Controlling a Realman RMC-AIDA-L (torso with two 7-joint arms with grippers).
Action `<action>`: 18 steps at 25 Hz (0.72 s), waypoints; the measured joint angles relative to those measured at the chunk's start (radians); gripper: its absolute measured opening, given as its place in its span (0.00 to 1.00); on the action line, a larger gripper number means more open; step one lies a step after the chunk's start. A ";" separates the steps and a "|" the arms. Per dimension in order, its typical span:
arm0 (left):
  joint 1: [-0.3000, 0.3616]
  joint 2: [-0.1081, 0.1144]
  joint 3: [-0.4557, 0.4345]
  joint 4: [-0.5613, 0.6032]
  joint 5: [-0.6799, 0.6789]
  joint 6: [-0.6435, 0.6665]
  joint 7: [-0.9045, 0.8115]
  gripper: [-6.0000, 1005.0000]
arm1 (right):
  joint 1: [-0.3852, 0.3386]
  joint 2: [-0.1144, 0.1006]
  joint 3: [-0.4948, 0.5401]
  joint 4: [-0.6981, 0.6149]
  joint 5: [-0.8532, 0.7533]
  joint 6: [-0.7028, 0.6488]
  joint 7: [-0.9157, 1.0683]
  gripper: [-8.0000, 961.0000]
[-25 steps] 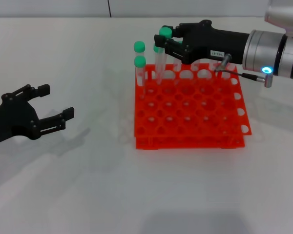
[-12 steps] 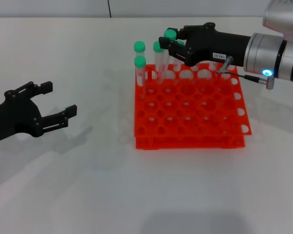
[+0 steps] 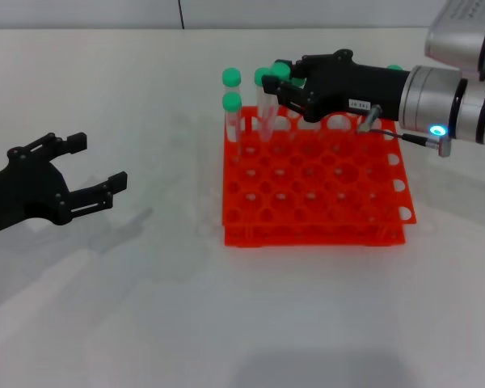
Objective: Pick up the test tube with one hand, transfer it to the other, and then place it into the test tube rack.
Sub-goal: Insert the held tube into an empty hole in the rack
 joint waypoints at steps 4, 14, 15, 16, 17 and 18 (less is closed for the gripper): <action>0.000 0.000 0.000 -0.001 0.000 -0.002 0.011 0.87 | 0.004 0.000 -0.035 0.000 0.001 0.032 0.000 0.28; -0.016 0.002 0.000 -0.030 0.001 -0.004 0.019 0.87 | 0.009 0.000 -0.076 0.000 -0.006 0.056 0.000 0.28; -0.017 0.003 0.000 -0.034 0.001 -0.004 0.019 0.87 | 0.011 0.000 -0.079 0.000 -0.006 0.057 0.000 0.28; -0.019 0.003 -0.001 -0.037 0.002 -0.004 0.019 0.87 | 0.013 -0.001 -0.083 0.000 -0.006 0.060 0.000 0.28; -0.020 0.003 -0.001 -0.039 0.004 -0.004 0.019 0.87 | 0.014 -0.001 -0.086 0.000 -0.006 0.061 0.000 0.28; -0.021 0.003 -0.001 -0.039 0.005 -0.005 0.019 0.87 | 0.016 -0.002 -0.090 -0.001 -0.006 0.062 0.000 0.28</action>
